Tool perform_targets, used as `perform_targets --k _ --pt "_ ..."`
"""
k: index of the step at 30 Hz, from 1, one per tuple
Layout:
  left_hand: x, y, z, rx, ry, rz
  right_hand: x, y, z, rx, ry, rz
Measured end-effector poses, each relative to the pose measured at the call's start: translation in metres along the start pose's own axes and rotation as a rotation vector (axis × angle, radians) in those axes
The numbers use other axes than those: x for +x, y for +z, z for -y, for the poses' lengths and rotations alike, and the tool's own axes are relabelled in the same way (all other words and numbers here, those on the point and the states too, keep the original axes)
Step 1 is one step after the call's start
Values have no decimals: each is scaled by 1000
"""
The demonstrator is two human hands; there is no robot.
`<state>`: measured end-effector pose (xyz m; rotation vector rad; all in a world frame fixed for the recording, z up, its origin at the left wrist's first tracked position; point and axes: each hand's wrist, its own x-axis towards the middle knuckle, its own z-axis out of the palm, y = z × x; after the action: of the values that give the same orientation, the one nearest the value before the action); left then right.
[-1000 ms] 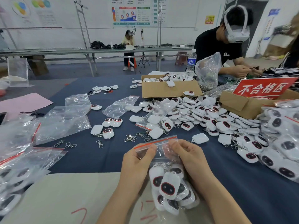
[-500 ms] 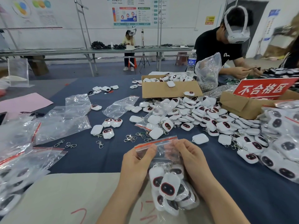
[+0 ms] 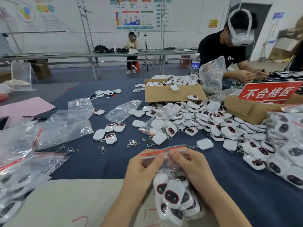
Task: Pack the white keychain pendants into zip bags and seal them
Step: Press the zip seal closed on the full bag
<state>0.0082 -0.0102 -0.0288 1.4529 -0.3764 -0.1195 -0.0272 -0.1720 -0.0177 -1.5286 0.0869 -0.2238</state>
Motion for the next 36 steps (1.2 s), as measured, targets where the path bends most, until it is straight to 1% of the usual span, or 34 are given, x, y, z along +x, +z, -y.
perform_targets --k 3,8,14,20,24,30,36 --pt "0 1 1 55 17 -34 0 2 0 -40 -34 6" --pt "0 2 0 117 21 -65 0 2 1 -76 -1 27" --pt "-4 8 0 185 44 -162 1 2 -4 -145 -29 -89" --pt "-8 5 -3 211 41 -283 2 3 -2 -98 5 -93" --pt "-14 5 -5 221 54 -339 1 4 -1 -89 16 -128" --pt "-16 6 -7 300 46 -354 2 3 -5 -75 -3 -187" --pt "-13 4 -6 305 50 -347 3 -2 -10 -29 -1 -171"
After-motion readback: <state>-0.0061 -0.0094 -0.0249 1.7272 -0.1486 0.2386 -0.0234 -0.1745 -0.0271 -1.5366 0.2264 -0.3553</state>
